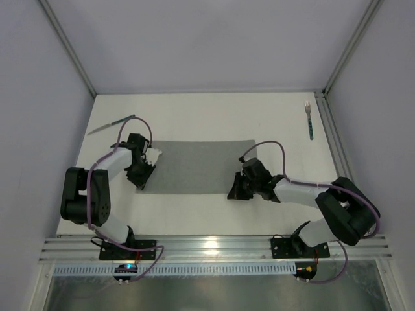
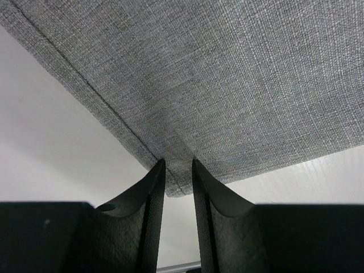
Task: Fold the napkin into a case and place the utensils inside
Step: Smooth out the rectangle-folded napkin at the center of the board.
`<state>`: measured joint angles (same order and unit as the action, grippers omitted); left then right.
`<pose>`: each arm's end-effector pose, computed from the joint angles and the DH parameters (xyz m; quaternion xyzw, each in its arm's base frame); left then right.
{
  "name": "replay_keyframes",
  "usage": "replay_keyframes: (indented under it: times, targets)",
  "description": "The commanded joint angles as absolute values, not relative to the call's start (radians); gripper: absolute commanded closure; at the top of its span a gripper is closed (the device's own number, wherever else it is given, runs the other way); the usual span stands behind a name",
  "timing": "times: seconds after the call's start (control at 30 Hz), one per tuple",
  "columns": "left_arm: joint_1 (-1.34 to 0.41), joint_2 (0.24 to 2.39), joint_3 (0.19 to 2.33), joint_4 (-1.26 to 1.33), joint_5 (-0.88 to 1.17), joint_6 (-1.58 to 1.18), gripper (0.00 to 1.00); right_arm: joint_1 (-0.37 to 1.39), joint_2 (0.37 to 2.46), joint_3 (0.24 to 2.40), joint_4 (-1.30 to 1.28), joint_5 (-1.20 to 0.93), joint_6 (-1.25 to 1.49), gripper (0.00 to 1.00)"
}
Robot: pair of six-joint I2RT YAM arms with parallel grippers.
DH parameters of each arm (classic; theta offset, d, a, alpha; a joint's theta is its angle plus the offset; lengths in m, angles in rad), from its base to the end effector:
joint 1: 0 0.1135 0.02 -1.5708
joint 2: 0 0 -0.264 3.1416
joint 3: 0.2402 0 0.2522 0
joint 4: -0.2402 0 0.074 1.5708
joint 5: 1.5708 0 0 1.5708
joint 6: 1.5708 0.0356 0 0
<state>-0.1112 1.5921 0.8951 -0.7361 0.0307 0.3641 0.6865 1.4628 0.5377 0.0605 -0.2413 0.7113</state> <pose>0.2652 -0.0307 0.1577 0.2359 0.9692 -0.0065 0.0702 0.1936 0.1697 0.1338 -0.0301 0.9319 0.3073 0.1902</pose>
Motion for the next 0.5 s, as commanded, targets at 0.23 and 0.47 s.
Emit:
replay_keyframes:
  times: [0.23, 0.47]
  targets:
    - [-0.106, 1.571, 0.859, -0.67, 0.044, 0.374, 0.7, 0.646, 1.293, 0.725, -0.215, -0.267, 0.561, 0.97]
    - [-0.106, 1.552, 0.857, -0.68, 0.035, 0.365, 0.7, 0.646, 1.495, 0.804, -0.083, -0.272, 0.589, 0.97]
